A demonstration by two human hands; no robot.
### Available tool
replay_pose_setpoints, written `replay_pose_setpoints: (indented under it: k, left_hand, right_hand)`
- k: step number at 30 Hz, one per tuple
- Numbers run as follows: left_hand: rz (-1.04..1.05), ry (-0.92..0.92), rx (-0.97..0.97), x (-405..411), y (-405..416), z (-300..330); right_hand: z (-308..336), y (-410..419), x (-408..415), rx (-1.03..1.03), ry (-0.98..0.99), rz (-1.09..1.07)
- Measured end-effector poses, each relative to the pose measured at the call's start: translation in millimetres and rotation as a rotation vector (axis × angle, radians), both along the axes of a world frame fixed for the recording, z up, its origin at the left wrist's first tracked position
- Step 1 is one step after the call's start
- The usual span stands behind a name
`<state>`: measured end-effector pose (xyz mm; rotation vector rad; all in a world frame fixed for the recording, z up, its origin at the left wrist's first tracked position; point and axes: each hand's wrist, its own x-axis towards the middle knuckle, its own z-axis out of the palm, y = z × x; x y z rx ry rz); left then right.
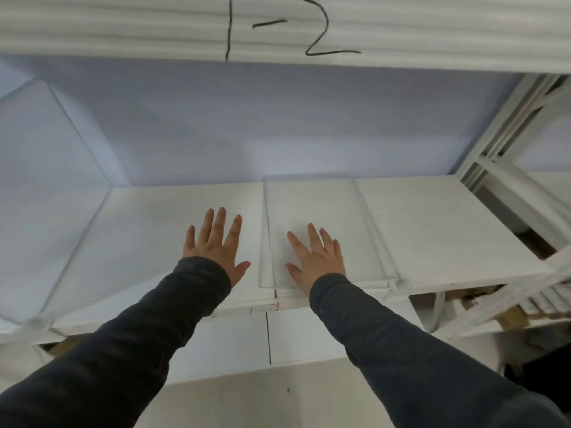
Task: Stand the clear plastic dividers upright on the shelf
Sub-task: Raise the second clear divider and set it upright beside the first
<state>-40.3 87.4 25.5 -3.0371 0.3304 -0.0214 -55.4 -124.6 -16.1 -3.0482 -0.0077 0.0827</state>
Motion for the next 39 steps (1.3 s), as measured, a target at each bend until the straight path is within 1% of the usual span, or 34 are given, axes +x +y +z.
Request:
replay_pose_setpoints:
  k: [13,21,26,33,36,39]
  left_hand:
    - [-0.006,0.158,-0.013,-7,-77,-34]
    - [0.061,0.3,-0.08,-9,-99,-55]
    - [0.11,0.381,-0.158,-8,-101,-70]
    - [0.179,0.44,-0.308,3,-104,-66]
    - [0.229,0.469,-0.394,3,-102,-63]
    - [0.293,0.492,-0.544,7,-98,-62]
  right_hand:
    - [-19,-94,-17,-0.022,0.051,-0.122]
    - [-30,-137,-22,0.002,0.144,-0.308]
    - [-34,-145,-18,0.105,0.17,-0.446]
    - [-29,-143,-14,0.269,0.087,-0.577]
    - [-23,-145,-10,0.413,0.074,-0.646]
    - [-16,-147,-5,0.6,0.039,-0.751]
